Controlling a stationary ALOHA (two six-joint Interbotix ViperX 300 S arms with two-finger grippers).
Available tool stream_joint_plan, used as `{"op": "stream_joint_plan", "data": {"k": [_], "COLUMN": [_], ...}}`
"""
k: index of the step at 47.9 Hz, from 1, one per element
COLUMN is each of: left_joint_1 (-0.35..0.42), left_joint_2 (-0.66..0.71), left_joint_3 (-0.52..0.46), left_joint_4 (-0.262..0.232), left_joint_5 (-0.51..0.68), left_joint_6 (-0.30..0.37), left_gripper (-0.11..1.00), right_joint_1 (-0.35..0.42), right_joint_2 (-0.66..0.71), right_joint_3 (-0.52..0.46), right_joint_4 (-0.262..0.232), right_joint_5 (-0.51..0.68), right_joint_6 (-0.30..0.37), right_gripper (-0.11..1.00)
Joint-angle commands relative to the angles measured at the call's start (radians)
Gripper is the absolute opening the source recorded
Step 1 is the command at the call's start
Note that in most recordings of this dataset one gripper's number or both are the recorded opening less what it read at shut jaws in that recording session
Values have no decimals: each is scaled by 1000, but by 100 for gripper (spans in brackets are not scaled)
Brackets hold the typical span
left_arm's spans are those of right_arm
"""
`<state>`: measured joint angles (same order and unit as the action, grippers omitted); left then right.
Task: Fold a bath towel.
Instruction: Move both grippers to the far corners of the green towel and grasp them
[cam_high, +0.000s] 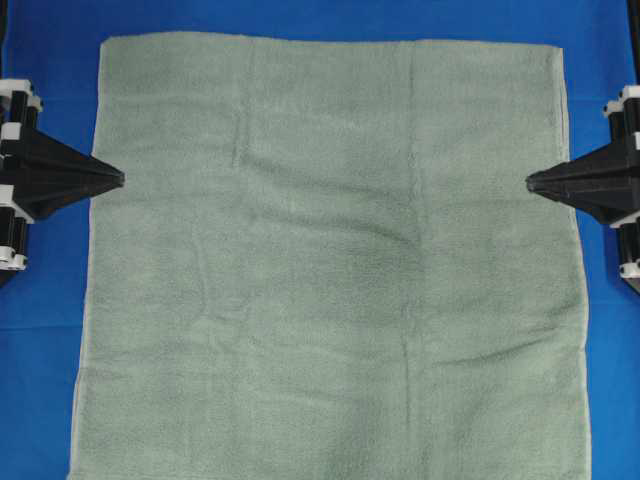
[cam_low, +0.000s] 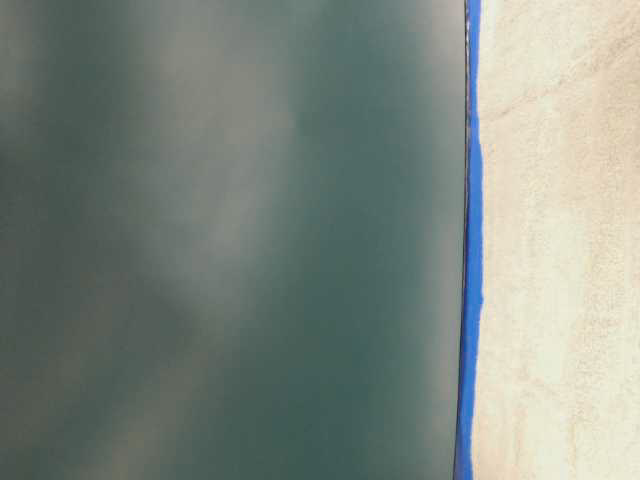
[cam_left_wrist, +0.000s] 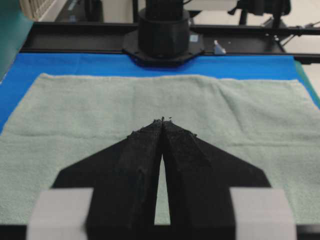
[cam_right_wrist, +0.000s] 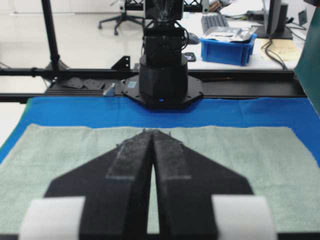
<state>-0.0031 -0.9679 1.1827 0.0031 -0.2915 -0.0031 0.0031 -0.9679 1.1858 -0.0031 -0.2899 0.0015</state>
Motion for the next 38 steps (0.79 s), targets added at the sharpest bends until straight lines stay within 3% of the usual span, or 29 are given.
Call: {"op": "stream_joint_plan", "data": {"k": [1, 6, 11, 19, 30, 34, 38], "left_joint_1": [0, 12, 63, 222, 459, 518, 558], "left_joint_2": [8, 8, 14, 38, 138, 207, 307], "left_joint_3": [-20, -32, -35, -38, -51, -58, -83], "left_joint_4": [-6, -6, -6, -5, -5, -5, -6], "left_joint_5": [12, 31, 66, 178, 219, 221, 227], "left_joint_6": [0, 11, 32, 97, 137, 155, 199], "left_gripper": [0, 0, 0, 0, 2, 17, 44], "right_joint_1": [-6, -37, -127, -310, -555, -621, -683], "right_joint_2": [8, 8, 11, 55, 225, 319, 431], "right_joint_3": [-29, -46, -71, -100, -133, -149, -184], "right_joint_4": [2, 2, 2, 2, -17, -44, -80], "right_joint_5": [-2, 72, 183, 337, 456, 474, 494], "right_joint_6": [0, 0, 2, 2, -20, -23, -25], "right_gripper": [0, 0, 0, 0, 0, 1, 8]}}
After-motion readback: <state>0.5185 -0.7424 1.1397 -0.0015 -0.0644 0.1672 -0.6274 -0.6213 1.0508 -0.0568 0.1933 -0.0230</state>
